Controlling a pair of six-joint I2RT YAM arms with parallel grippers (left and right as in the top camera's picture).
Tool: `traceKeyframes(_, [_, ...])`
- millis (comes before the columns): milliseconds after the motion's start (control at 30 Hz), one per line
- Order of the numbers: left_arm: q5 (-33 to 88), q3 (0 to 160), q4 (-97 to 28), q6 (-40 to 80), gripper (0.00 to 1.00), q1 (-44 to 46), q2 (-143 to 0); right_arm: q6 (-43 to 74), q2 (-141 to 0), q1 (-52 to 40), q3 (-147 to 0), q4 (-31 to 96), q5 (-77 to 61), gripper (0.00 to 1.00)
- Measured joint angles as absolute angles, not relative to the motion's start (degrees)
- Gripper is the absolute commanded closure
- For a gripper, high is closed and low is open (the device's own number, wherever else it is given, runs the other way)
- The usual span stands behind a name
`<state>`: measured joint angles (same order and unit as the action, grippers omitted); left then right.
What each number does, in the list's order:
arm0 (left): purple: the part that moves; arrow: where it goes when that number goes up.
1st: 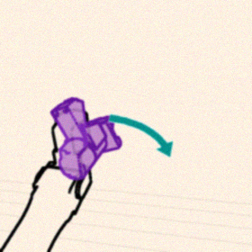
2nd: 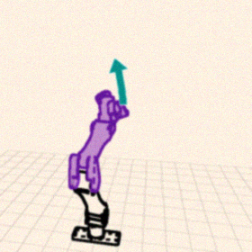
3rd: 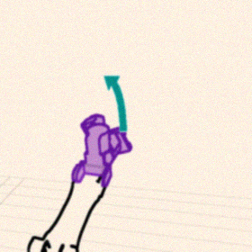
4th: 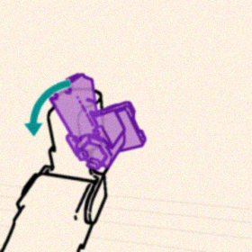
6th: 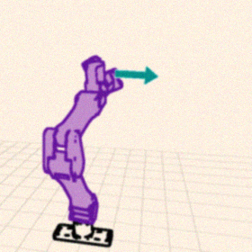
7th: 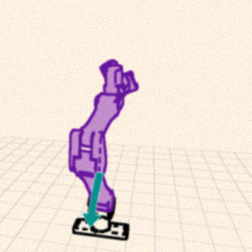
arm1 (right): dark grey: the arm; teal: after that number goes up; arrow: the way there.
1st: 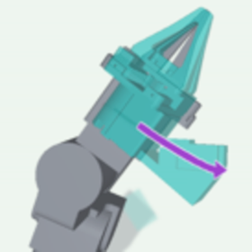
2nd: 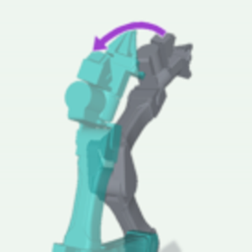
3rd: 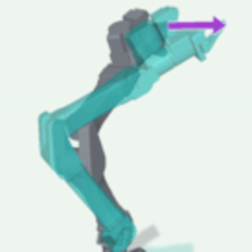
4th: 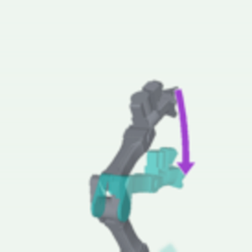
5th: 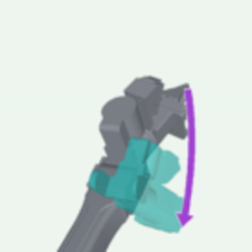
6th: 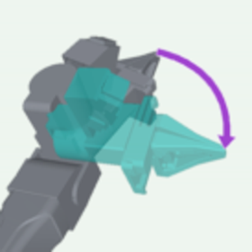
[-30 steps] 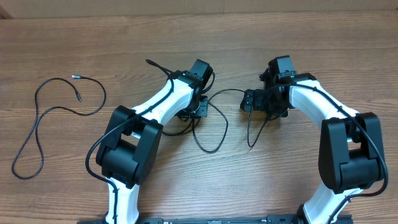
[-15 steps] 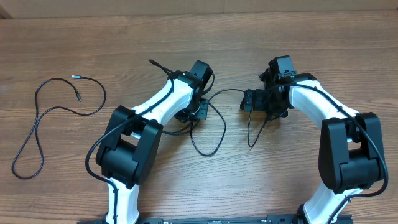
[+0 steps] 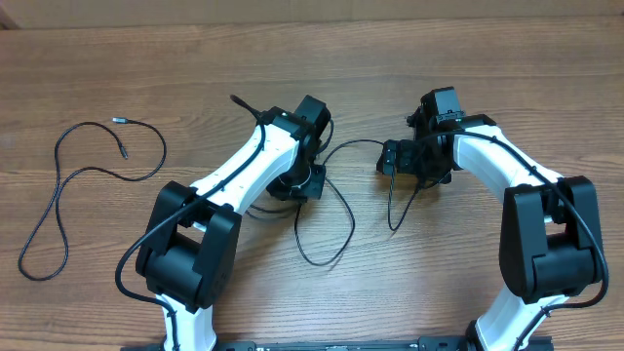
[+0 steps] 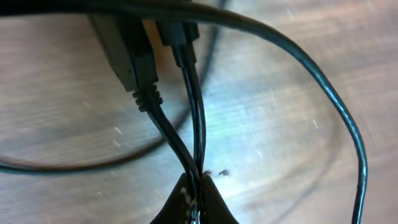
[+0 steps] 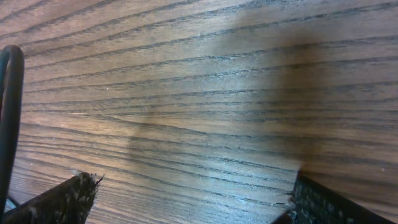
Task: Untangle cables
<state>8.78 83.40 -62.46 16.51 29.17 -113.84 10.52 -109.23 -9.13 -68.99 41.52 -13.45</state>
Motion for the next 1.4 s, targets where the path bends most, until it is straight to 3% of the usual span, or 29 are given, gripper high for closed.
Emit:
traceKeyframes(400, [14.8, 81.9, -66.0, 13.5, 0.96, 33.5, -113.8, 10.5, -109.2, -9.1, -69.0, 41.5, -13.4, 0.00])
traceKeyframes(433, [14.8, 81.3, -66.0, 13.4, 0.93, 34.1, -113.8, 10.5, -109.2, -9.1, -69.0, 41.5, -13.5, 0.00])
traceKeyframes(467, [14.8, 80.6, -65.8, 13.3, 0.84, 34.7, -113.8, 10.5, -109.2, -9.1, -69.0, 41.5, -13.5, 0.00])
traceKeyframes(500, [14.5, 80.0, -65.8, 13.3, 0.67, 35.2, -113.8, 10.5, -109.2, -9.1, -69.0, 41.5, -13.5, 0.00])
traceKeyframes(767, [10.1, 79.1, -66.3, 13.1, 0.57, 36.3, -113.8, 10.5, -109.2, -9.1, -69.0, 41.5, -13.4, 0.00])
traceKeyframes(867, [9.8, 80.4, -66.8, 13.1, 0.47, 36.0, -113.8, 10.5, -109.2, -9.1, -69.0, 41.5, -13.5, 0.00])
traceKeyframes(1400, [7.8, 81.1, -61.1, 18.0, 0.47, 36.4, -113.8, 10.5, -109.2, -9.1, -69.0, 41.5, -13.4, 0.00])
